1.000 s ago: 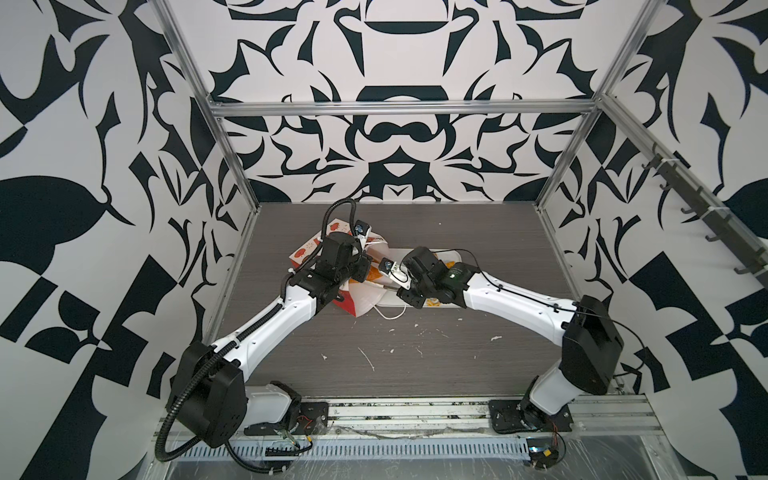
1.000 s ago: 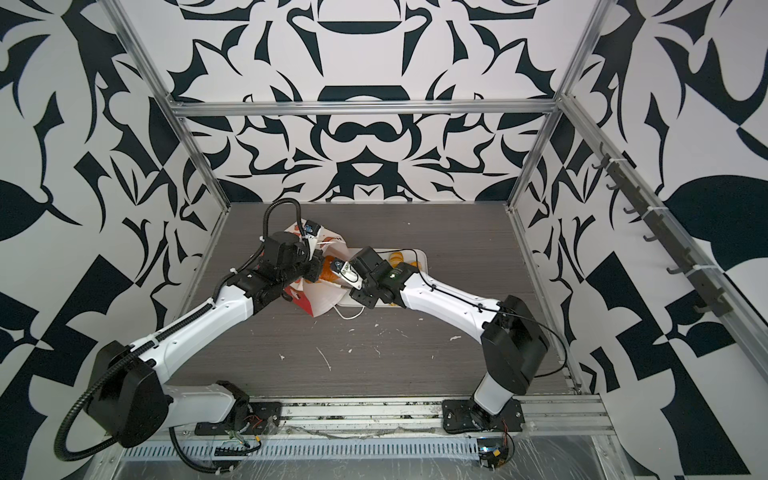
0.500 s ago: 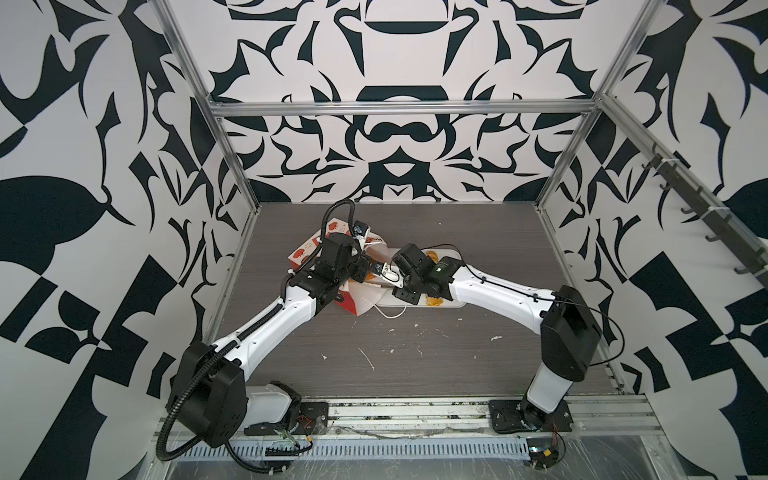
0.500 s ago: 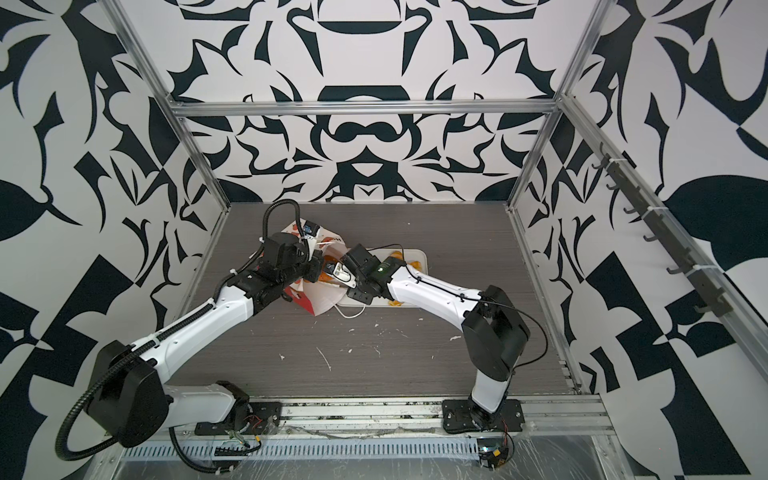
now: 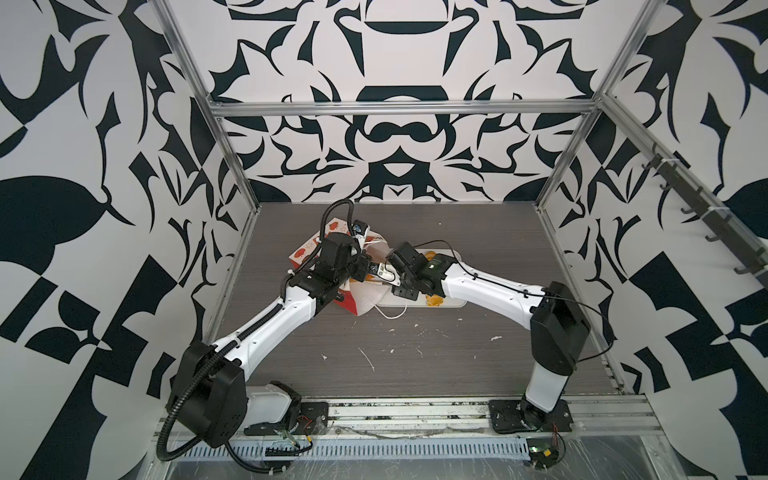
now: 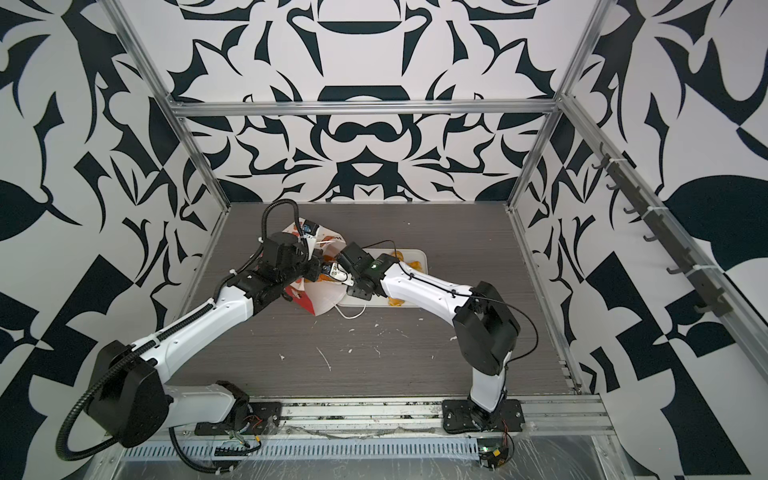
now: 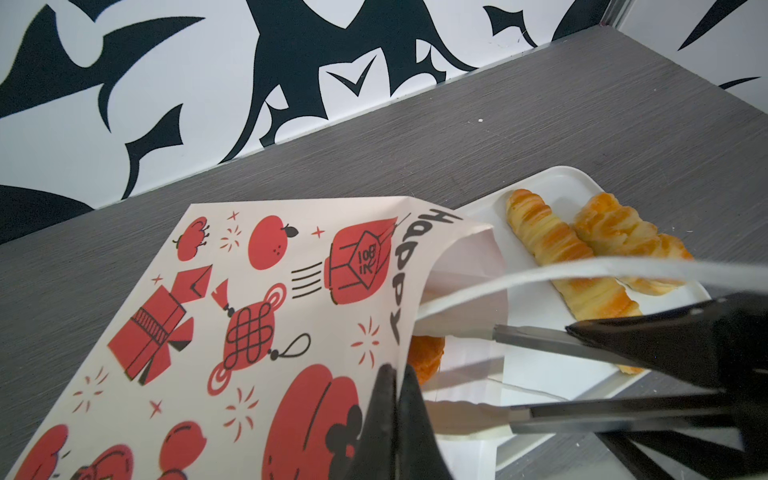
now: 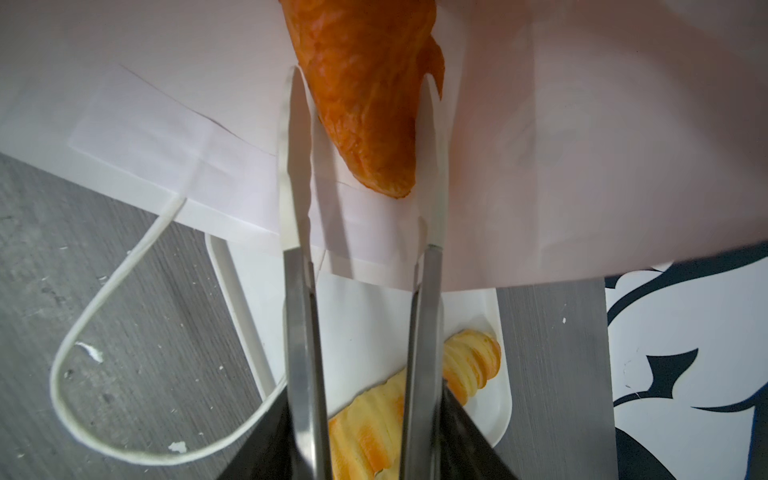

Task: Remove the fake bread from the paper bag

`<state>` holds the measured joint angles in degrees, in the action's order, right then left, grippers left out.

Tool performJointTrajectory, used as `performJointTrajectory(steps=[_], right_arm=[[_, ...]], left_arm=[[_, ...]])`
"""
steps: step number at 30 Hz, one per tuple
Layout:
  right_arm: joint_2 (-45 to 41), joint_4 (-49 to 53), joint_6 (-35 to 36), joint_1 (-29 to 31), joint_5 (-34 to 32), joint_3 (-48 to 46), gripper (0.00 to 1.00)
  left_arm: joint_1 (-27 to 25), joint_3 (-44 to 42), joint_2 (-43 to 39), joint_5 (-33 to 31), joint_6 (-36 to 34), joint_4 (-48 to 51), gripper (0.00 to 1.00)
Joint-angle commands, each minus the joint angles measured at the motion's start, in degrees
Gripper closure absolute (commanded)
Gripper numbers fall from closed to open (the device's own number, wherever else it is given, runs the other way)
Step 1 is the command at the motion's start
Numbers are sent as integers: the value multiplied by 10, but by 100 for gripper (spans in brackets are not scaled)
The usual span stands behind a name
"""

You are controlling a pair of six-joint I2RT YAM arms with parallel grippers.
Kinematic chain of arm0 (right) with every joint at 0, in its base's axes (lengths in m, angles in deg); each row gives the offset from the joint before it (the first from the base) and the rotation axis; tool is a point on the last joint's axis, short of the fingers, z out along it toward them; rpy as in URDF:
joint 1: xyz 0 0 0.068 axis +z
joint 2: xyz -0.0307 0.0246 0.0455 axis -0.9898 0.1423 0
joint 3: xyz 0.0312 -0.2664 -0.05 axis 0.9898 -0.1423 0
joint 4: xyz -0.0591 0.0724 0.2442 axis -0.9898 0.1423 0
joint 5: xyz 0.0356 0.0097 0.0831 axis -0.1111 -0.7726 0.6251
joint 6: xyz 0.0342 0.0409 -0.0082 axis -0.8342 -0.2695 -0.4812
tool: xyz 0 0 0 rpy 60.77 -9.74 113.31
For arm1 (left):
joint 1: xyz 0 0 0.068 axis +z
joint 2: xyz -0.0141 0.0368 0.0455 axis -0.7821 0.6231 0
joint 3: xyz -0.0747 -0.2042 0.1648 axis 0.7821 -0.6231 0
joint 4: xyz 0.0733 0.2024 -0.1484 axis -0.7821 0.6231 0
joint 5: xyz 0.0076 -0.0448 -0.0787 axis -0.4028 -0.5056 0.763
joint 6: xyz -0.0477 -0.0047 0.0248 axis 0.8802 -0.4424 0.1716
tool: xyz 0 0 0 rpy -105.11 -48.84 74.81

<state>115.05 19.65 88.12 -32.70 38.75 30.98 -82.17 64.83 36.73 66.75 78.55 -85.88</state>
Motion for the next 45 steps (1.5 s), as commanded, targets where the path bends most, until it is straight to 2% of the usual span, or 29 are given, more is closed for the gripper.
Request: performJointTrajectory(steps=[1, 5, 11, 22, 40, 45], right_arm=[[-4, 19, 2, 3, 9, 29, 49], [1, 27, 3, 6, -4, 29, 52], [-4, 36, 2, 8, -15, 30, 65], [-37, 60, -20, 8, -29, 38, 78], [-185, 107, -107, 7, -46, -55, 81], [-216, 130, -141, 8, -70, -80, 81]], left_arm=[[-2, -12, -6, 8, 8, -26, 100], [-1, -16, -8, 7, 8, -31, 100], [-1, -17, -6, 7, 9, -35, 100], [-2, -13, 5, -2, 9, -38, 100], [-1, 15, 55, -42, 16, -43, 100], [-1, 22, 64, -66, 23, -44, 100]])
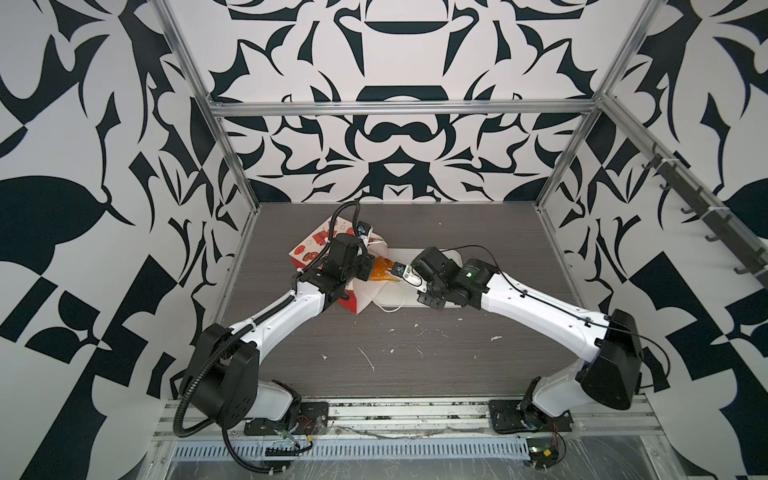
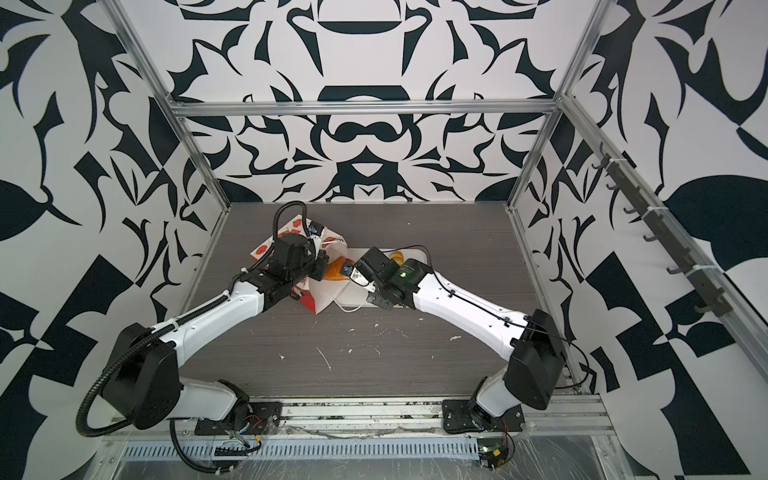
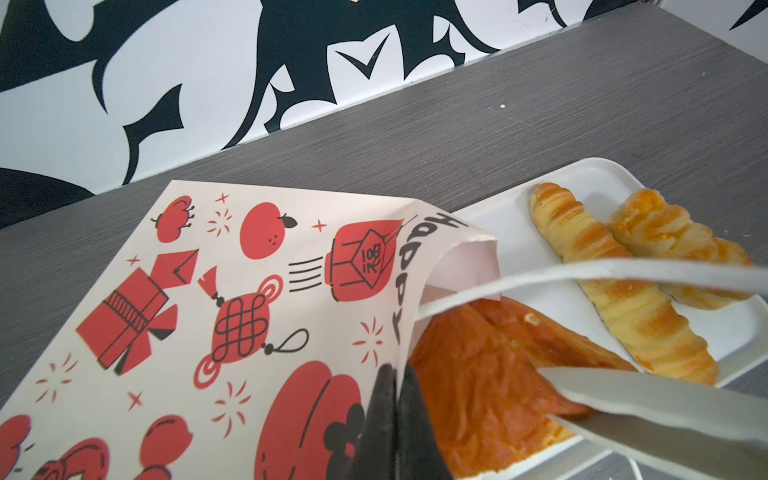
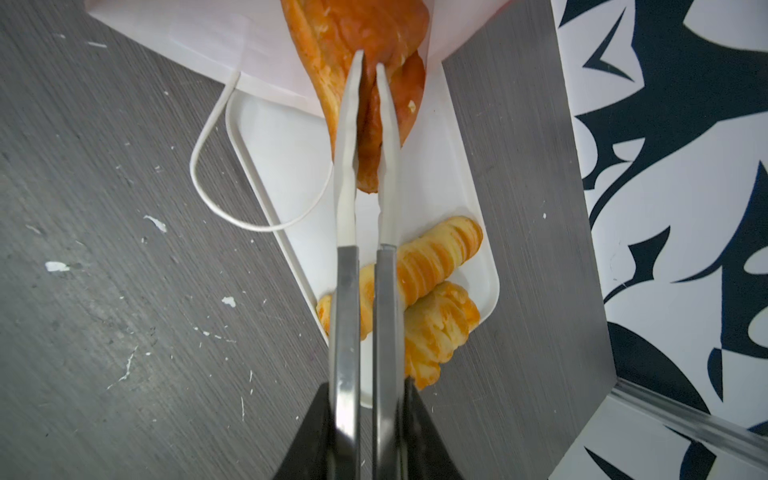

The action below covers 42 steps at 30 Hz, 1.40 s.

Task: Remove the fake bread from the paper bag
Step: 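Pull the orange bun out with the right gripper's tongs over the tray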

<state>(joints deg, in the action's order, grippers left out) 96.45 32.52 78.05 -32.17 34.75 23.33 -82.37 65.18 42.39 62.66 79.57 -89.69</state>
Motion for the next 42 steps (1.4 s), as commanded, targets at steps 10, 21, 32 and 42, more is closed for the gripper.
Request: performJointTrajectory(steps=[10, 21, 32, 42], right_arm=[[-98, 27, -111, 2, -20, -42, 81], [-127, 34, -149, -21, -62, -56, 81], [-19, -53, -136, -51, -19, -42, 81], [78, -113, -118, -61, -12, -21, 81]], left_arm=[[11, 24, 15, -63, 25, -5, 100], [47, 0, -22, -78, 49, 4, 100], [48, -32, -97, -102, 55, 2, 100], [49, -47, -116, -107, 50, -2, 100]])
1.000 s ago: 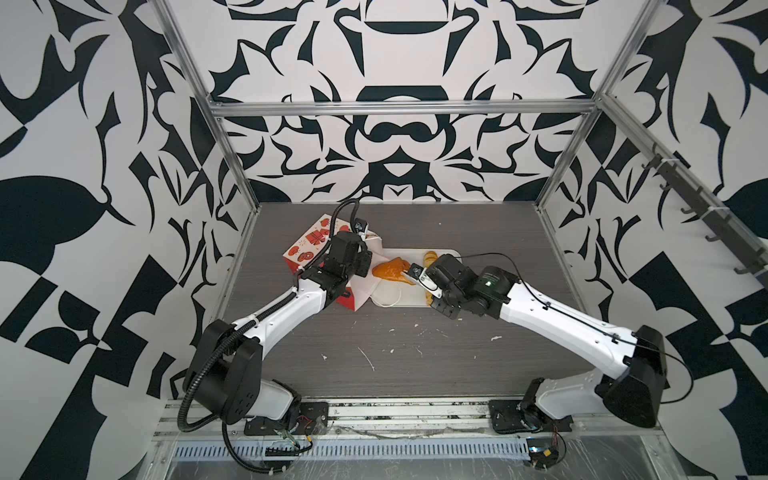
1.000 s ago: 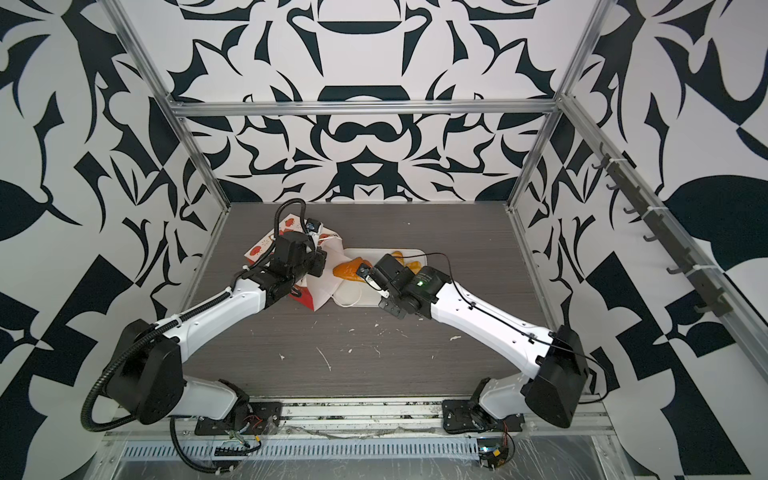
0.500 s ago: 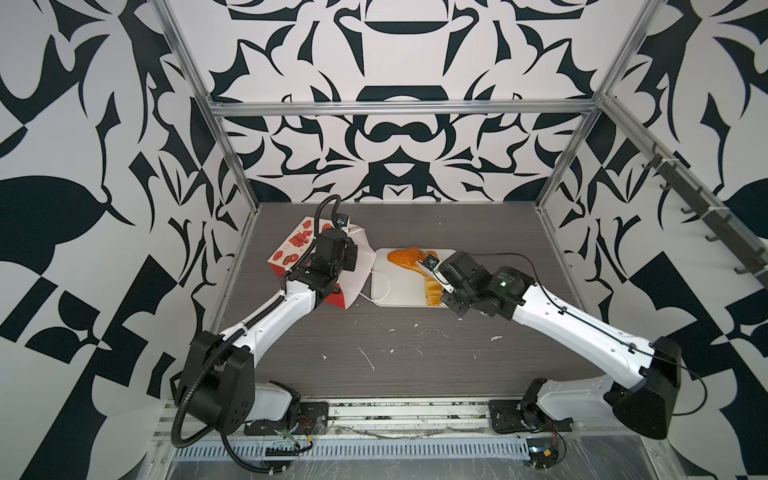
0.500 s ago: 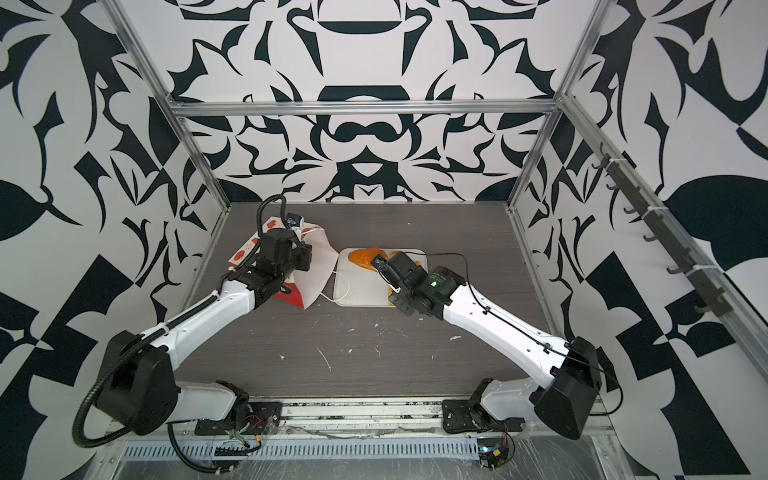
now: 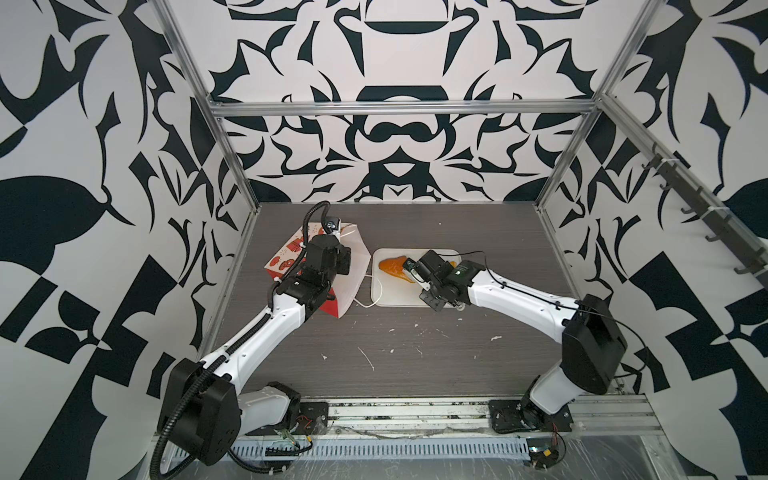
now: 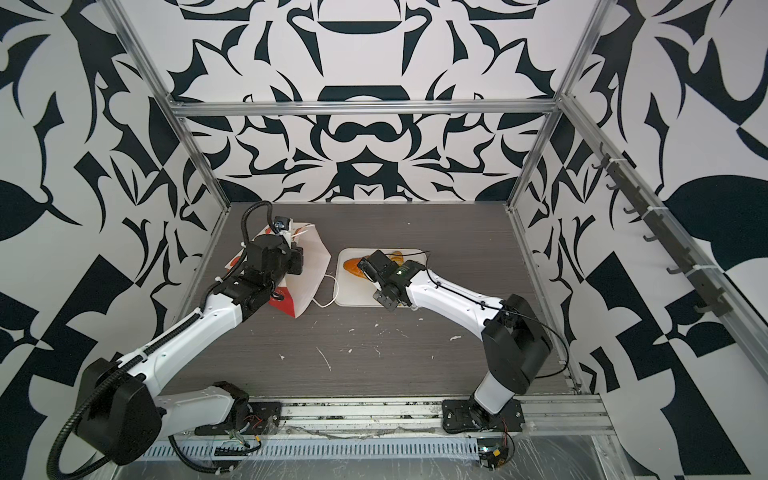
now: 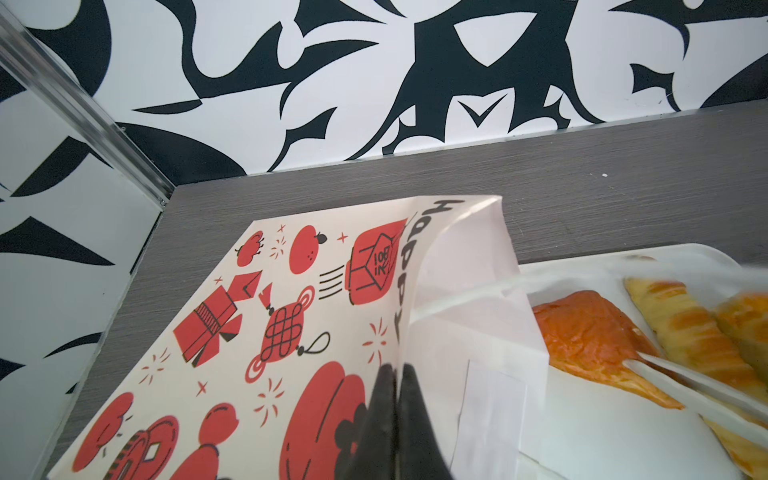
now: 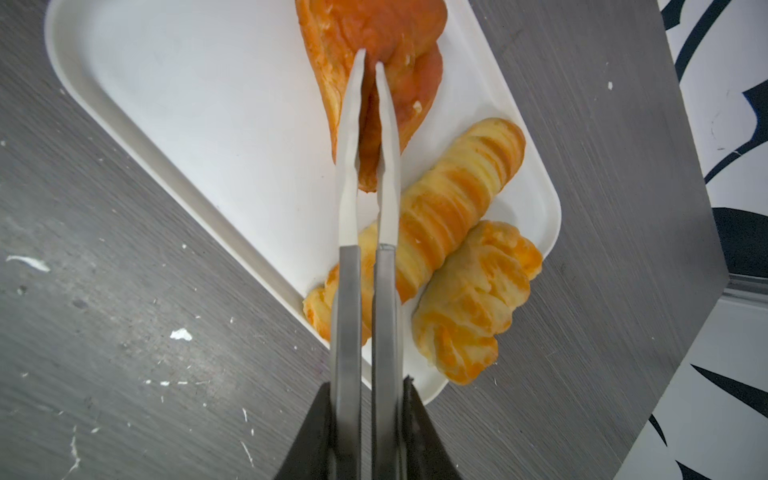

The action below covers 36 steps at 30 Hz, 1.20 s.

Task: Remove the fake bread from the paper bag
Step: 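Pull the orange bun out with the right gripper's tongs over the tray, then lower the orange bun onto the tray and open the tongs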

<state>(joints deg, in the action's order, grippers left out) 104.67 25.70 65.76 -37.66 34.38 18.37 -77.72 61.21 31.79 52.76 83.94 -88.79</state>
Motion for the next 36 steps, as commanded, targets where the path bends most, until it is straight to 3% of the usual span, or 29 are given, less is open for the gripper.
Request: performJointTrajectory(steps=[1, 10, 13, 18, 28, 36], right_arm=[[3, -49, 5, -8, -14, 28, 81], [10, -48, -4, -15, -21, 16, 76], [-2, -50, -14, -18, -9, 5, 63], [-29, -67, -34, -32, 25, -20, 53], [-113, -91, -48, -44, 42, -51, 54], [-194, -94, -77, -37, 192, -45, 57]], left_arm=[[2, -7, -11, -8, 7, -11, 100], [3, -6, -6, -2, 7, -11, 100], [3, -5, -4, -1, 7, -11, 100], [3, -4, -1, 1, 7, -11, 100], [3, -1, 2, 11, 8, -10, 100], [3, 13, 15, 20, 8, -4, 100]])
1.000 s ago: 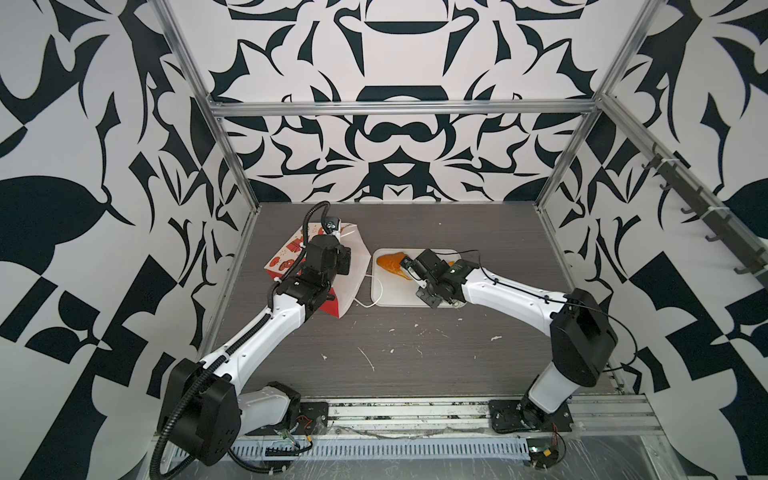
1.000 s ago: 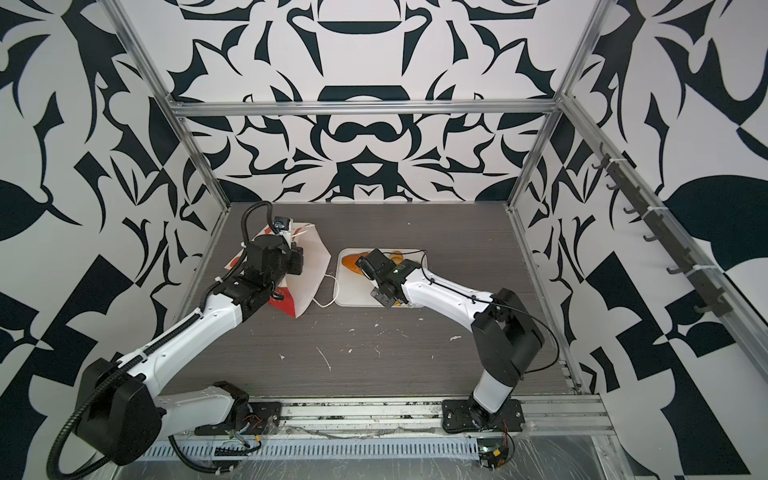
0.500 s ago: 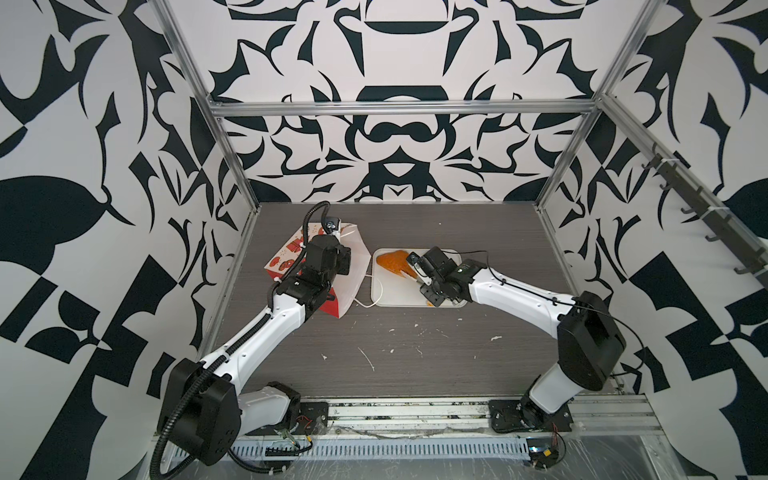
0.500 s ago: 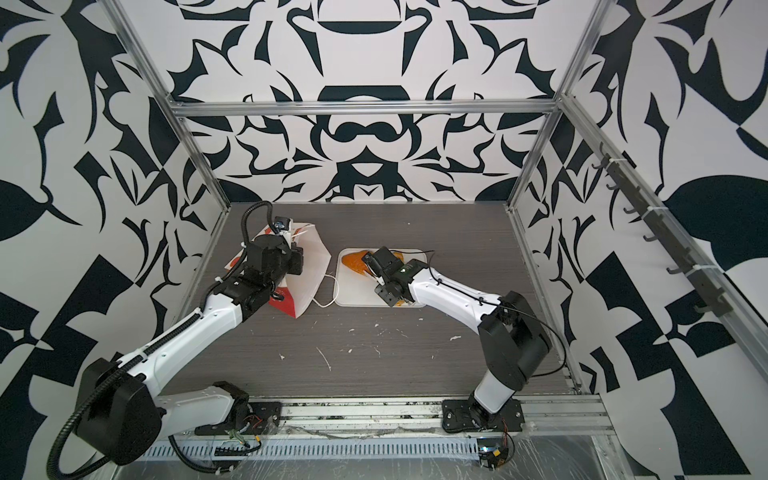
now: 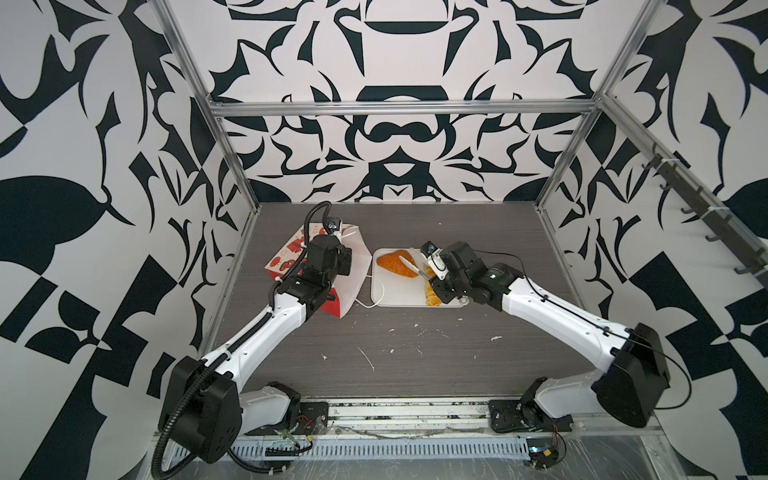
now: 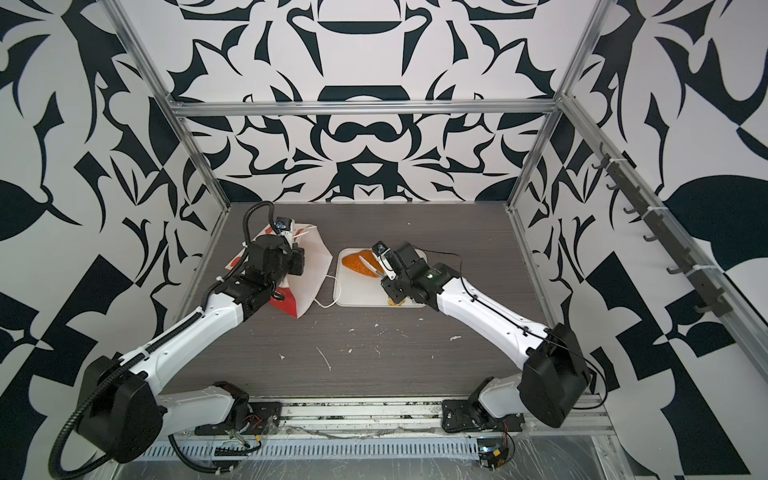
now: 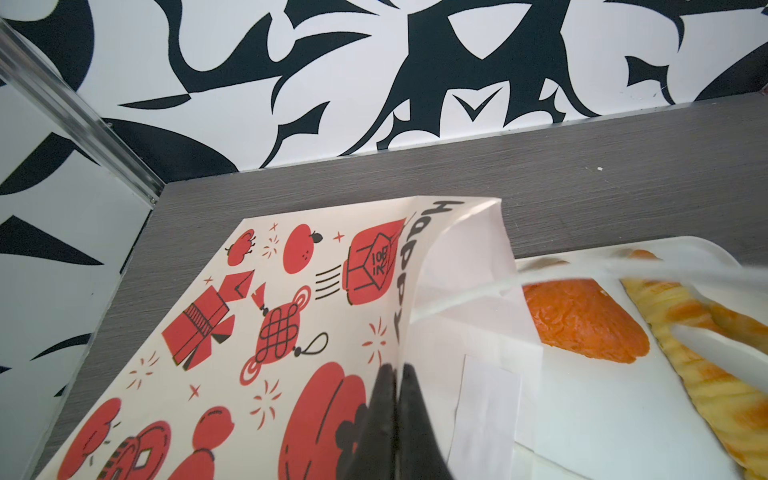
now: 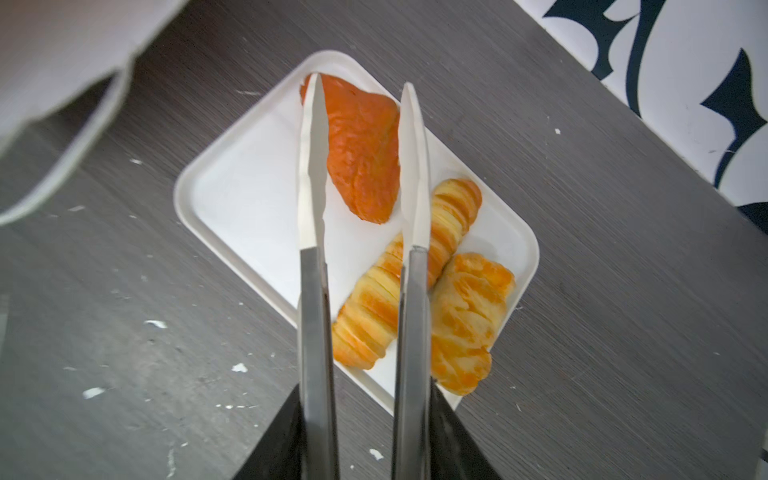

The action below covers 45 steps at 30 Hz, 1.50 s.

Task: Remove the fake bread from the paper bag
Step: 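Move the open tongs in the right gripper back into the bag opening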

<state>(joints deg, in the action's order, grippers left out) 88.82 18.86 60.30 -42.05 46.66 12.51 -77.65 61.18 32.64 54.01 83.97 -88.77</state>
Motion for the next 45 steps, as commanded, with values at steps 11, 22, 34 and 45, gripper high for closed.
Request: performJointTrajectory(steps=[11, 22, 34, 45], right_arm=[[2, -38, -37, 88, 150, 74, 66], [161, -85, -126, 88, 190, 164, 68], [240, -105, -222, 98, 208, 210, 68], [307, -138, -301, 102, 212, 230, 61]], left_arm=[[2, 45, 31, 52, -23, 30, 100], [1, 63, -3, 111, -111, 92, 100], [-2, 67, 11, 137, -164, 105, 100], [-2, 74, 13, 156, -186, 106, 100]])
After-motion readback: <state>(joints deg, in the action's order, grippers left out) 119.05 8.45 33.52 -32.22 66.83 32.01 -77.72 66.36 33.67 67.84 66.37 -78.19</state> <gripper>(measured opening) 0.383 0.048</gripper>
